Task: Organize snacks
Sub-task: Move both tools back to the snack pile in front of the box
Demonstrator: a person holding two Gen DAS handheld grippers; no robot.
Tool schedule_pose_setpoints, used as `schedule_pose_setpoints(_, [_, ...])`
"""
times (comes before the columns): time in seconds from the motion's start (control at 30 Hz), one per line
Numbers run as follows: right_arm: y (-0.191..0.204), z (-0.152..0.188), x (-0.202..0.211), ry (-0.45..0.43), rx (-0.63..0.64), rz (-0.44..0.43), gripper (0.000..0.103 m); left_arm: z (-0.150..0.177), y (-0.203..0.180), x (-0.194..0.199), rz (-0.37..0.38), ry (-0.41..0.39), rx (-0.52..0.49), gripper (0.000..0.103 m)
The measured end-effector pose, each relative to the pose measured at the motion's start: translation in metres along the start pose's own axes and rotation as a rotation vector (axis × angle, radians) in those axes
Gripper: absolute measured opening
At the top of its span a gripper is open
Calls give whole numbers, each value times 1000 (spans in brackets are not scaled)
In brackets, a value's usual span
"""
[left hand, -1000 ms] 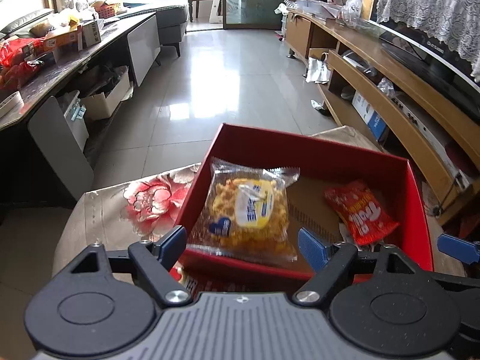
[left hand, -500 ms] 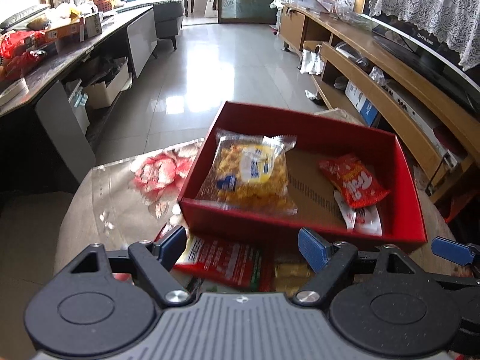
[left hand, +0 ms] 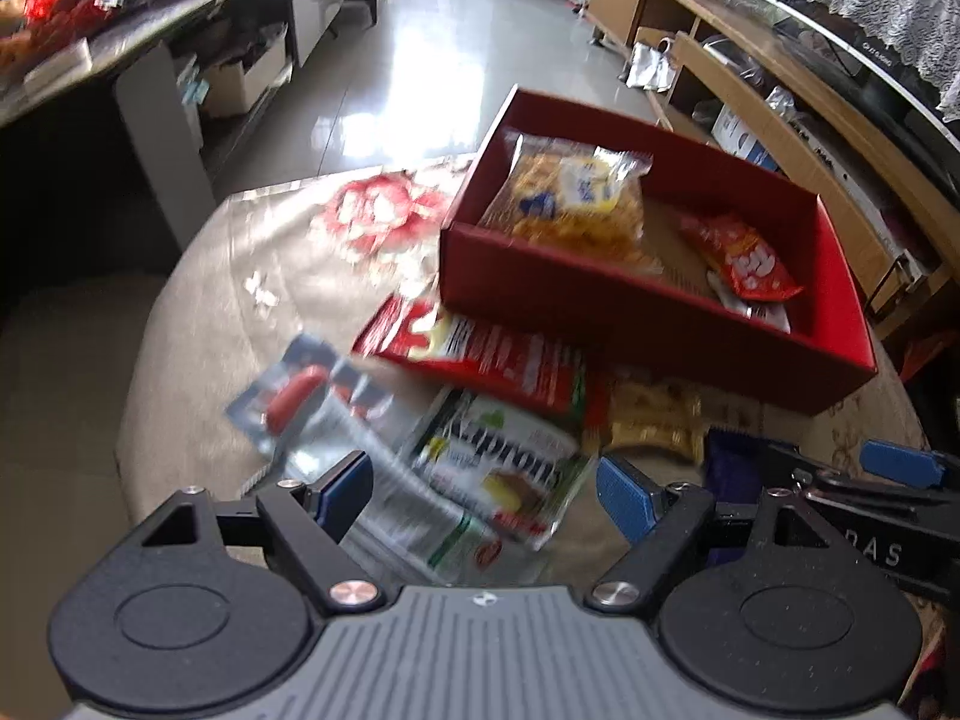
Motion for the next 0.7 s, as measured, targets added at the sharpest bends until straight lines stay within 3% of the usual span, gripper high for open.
schedule_pose_setpoints(0.27, [13,2,-4,32,41,-29,86,25,20,0,2,51,71,80])
schedule_pose_setpoints(0.57, [31,-4,3,13,86,-81,87,40,36,-24,9,121,285,79])
schedule_pose_setpoints(0.7, [31,-5,4,12,92,-89,87,39,27,-38,-12,131,311,79])
Point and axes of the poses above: each gripper's, at about its wrist camera, not at the fingertips, and x roughly against the way its jaws point, y to its left, z to its underside, the point moved 1 cm from there along -x, roughly the way its jaws point, and after that the axes turned 3 degrees about -x, right-handed, at the moved point
